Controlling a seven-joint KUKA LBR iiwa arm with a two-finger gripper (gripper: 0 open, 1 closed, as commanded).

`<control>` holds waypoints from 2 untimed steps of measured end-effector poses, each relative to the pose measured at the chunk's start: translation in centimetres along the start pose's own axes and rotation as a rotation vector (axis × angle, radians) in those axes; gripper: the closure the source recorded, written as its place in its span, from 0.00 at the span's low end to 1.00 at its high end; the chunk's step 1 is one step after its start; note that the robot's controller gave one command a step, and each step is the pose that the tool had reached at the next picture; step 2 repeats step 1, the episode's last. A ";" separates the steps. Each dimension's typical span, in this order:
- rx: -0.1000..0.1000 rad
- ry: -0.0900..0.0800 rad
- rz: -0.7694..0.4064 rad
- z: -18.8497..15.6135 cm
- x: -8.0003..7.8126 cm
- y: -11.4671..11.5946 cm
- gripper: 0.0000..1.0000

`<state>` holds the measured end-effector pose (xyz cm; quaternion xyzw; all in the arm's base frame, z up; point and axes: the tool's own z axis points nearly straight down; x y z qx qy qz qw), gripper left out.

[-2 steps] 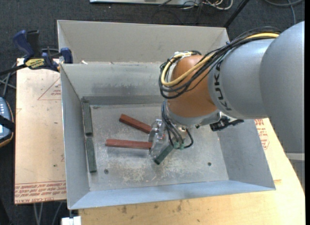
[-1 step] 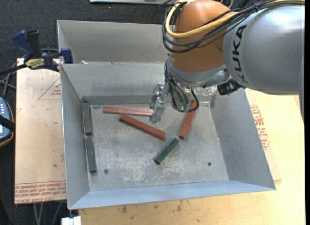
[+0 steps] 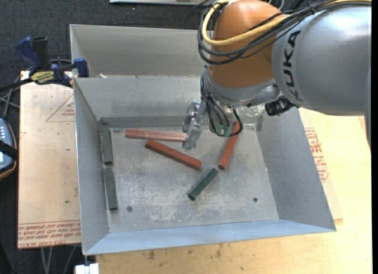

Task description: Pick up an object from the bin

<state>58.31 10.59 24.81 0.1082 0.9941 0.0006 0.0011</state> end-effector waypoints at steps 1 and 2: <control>-0.003 -0.005 -0.003 4.2 1.8 -3.5 1.00; -0.003 -0.005 -0.003 4.2 1.8 -3.5 1.00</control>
Offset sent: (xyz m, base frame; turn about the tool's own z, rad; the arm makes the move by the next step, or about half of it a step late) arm -0.0483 0.0089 -0.0706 -0.4584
